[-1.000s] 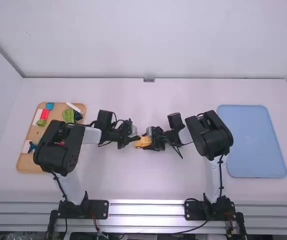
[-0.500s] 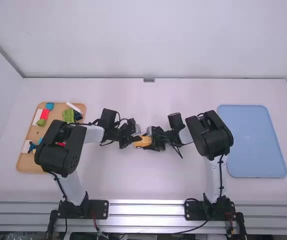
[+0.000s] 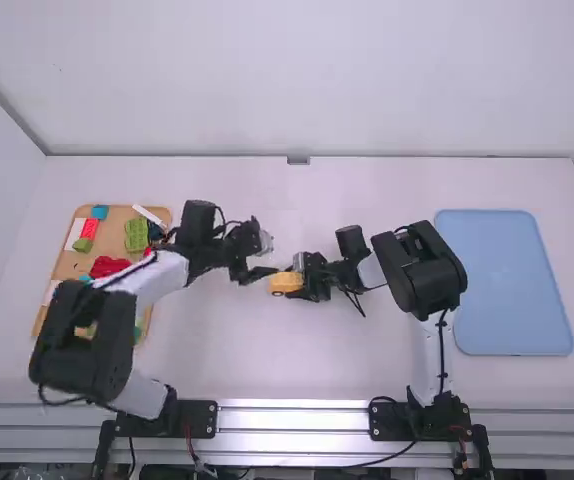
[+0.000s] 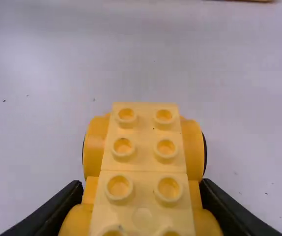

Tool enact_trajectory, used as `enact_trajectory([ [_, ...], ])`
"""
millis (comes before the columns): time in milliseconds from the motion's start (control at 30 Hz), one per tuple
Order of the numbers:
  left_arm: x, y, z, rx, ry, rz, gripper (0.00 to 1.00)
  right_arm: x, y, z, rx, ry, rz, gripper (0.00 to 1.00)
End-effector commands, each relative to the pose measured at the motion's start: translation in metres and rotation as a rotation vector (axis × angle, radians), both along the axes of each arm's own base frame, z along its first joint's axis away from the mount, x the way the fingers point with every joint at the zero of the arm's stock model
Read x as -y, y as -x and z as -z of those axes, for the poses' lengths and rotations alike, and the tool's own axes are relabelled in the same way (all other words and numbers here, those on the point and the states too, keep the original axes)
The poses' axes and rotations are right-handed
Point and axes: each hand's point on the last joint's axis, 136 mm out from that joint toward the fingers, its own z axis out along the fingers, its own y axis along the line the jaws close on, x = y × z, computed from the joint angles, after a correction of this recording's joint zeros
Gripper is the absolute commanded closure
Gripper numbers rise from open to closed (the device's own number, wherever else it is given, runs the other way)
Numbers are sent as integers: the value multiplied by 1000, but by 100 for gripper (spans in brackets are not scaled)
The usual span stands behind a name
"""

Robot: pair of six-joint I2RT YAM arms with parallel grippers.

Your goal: Assemble lego blocks to make yellow taxi

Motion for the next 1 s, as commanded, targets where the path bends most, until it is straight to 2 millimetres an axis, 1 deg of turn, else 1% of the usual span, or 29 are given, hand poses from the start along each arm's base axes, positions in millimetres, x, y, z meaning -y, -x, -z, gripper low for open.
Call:
enact_trajectory([
  [0, -17, -5, -33, 17, 34, -90, 1, 16, -22, 23, 53, 139, 100, 45],
  [33, -18, -5, -34, 15, 34, -98, 1, 16, -22, 24, 53, 142, 102, 44],
  [67, -29, -6, -44, 8, 36, -156, 1, 20, -25, 25, 56, 154, 111, 42],
  [100, -41, -7, -51, -4, 35, -221, 1, 24, -29, 28, 67, 175, 117, 35],
  [133, -48, -7, -55, -11, 30, -258, 1, 26, -31, 29, 73, 189, 118, 28],
  [167, -59, -5, -59, -14, 14, -304, 1, 30, -34, 30, 76, 219, 128, 18],
  [200, -60, -5, -59, -14, 12, -308, 1, 31, -35, 31, 75, 224, 130, 16],
  [233, -67, -3, -60, -18, -4, -338, 1, 35, -38, 29, 70, 255, 146, 11],
  [300, -74, 0, -61, -26, -21, -370, 1, 45, -40, 26, 61, 305, 160, 0],
  [333, -79, 2, -61, -33, -30, -391, 1, 54, -41, 22, 60, 345, 166, 1],
  [400, -87, -2, -59, -64, -31, -461, 1, 70, -45, 15, 64, 417, 177, 2],
  [433, -90, -3, -58, -75, -30, -485, 1, 75, -46, 13, 66, 438, 178, 1],
  [467, -98, -8, -56, -100, -35, -556, 1, 88, -47, 5, 74, 494, 175, 1],
  [500, -104, -10, -53, -116, -41, -604, 1, 95, -46, -1, 78, 525, 167, 2],
  [533, -112, -14, -51, -134, -47, -673, 1, 105, -44, -10, 84, 562, 152, 1],
  [567, -116, -15, -50, -142, -49, -703, 1, 109, -43, -16, 87, 573, 146, 1],
  [600, -125, -18, -48, -155, -55, -762, 1, 115, -41, -26, 90, 589, 139, 2],
  [633, -131, -19, -47, -165, -56, -808, 1, 119, -41, -36, 92, 597, 139, 1],
  [667, -138, -22, -46, -181, -45, -869, 1, 123, -42, -51, 101, 595, 141, 1],
  [700, -139, -22, -46, -183, -43, -877, 1, 123, -42, -53, 104, 594, 141, 2],
  [767, -145, -26, -48, -221, 10, -966, 1, 123, -49, -70, 127, 577, 159, 1],
  [800, -146, -26, -48, -236, 28, -989, 1, 122, -51, -75, 137, 568, 162, 1],
  [833, -146, -26, -47, -295, 87, -1038, 1, 116, -57, -89, 161, 523, 166, 2],
  [867, -146, -23, -44, -341, 113, -1062, 1, 110, -60, -98, 169, 485, 169, 1],
  [900, -146, -19, -39, -395, 127, -1087, 1, 101, -66, -112, 173, 419, 180, 1],
  [933, -146, -17, -37, -405, 126, -1091, 1, 98, -69, -119, 172, 393, 187, 1],
  [967, -145, -16, -35, -411, 117, -1089, 1, 89, -75, -131, 172, 336, 198, 2],
])
